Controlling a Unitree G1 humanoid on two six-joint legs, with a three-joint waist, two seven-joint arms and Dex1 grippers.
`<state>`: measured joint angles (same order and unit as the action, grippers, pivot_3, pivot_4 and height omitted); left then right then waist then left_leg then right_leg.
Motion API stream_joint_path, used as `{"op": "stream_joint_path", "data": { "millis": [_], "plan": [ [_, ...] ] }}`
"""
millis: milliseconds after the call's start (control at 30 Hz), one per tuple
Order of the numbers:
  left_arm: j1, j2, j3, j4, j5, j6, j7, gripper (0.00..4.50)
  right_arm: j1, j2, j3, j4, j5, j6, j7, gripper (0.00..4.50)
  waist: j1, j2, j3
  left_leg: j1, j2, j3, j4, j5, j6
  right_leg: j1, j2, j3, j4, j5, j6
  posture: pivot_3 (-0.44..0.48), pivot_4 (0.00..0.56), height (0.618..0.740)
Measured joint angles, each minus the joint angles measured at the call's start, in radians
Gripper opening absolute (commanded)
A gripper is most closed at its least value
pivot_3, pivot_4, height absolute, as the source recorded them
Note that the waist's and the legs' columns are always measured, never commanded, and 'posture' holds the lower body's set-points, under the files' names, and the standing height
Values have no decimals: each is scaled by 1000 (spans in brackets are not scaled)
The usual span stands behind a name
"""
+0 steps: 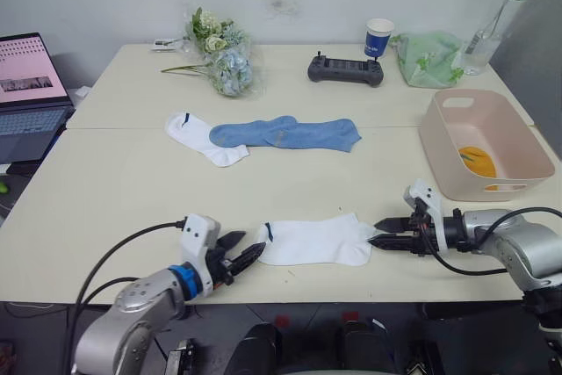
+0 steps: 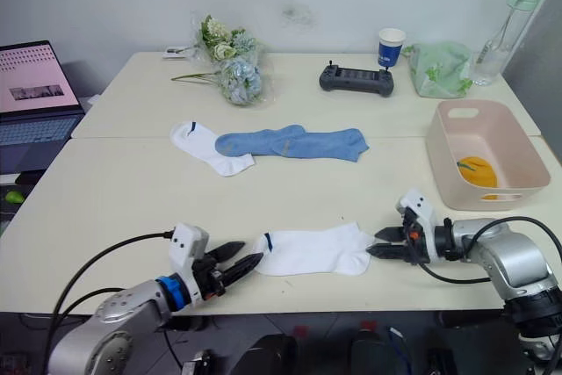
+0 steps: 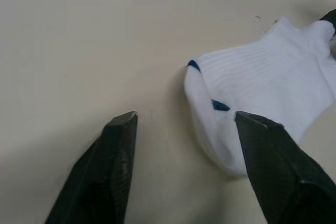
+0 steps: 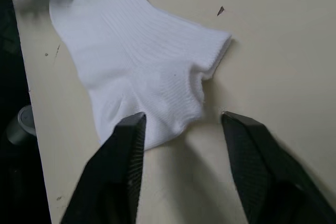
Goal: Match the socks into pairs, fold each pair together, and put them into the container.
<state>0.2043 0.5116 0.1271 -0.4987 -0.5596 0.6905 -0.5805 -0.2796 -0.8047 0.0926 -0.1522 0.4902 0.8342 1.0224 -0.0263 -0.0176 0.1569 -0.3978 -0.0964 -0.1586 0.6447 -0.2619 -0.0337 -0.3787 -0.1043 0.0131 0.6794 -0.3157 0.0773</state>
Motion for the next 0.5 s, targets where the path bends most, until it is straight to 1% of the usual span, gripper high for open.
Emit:
{"op": "stream_joint_path", "data": {
  "millis": [100,133,200,233,267,300,333,400,433,500],
  "plan": [
    [-39,30,75,1,-35,1,-12,3791,-33,9,-27,-3,2,-28,-7,2453,1,0,0,0,0,0,0,0,0,0,0,0,0,0,0,0,150,740],
    [-58,36,83,1,-39,0,-16,3626,-45,21,-32,-6,2,-36,-12,2453,1,0,0,0,0,-1,0,0,0,0,0,-1,0,0,0,0,150,740],
    [-120,78,62,0,-17,-26,-42,3173,-71,84,-35,-40,6,-57,-36,2065,0,0,0,0,0,-1,0,0,0,0,0,-1,0,0,0,0,150,740],
    [-142,98,38,-1,6,-50,-55,2868,-78,114,-32,-53,8,-65,-46,1840,0,0,0,0,0,0,0,0,0,0,0,-1,0,0,0,0,150,740],
    [-166,114,4,-1,36,-78,-73,2549,-79,138,-20,-68,2,-84,-52,1492,0,0,0,0,0,0,0,0,0,0,0,0,-1,0,0,0,150,740],
    [-182,115,-26,-2,54,-97,-87,2231,-78,148,0,-81,-8,-108,-55,1175,0,0,0,0,0,0,-1,0,0,0,0,0,-1,0,0,0,150,740],
    [-196,109,-67,0,74,-116,-94,1849,-75,159,28,-91,-37,-149,-61,753,0,0,0,0,0,0,0,0,0,0,0,0,-2,0,0,0,150,740],
    [-217,84,-148,20,129,-164,-100,1254,-54,188,80,-97,-97,-229,-77,83,0,0,0,0,0,0,0,0,0,0,0,0,-1,0,0,0,150,740],
    [-219,71,-189,39,166,-196,-98,863,-39,205,109,-96,-127,-264,-89,0,0,0,0,0,0,0,0,0,0,0,0,0,-1,0,0,0,150,740],
    [-212,52,-253,79,231,-250,-92,240,-6,228,143,-84,-169,-318,-107,0,0,0,0,0,0,0,0,0,0,0,0,0,-1,0,0,0,150,740]
  ]
}}
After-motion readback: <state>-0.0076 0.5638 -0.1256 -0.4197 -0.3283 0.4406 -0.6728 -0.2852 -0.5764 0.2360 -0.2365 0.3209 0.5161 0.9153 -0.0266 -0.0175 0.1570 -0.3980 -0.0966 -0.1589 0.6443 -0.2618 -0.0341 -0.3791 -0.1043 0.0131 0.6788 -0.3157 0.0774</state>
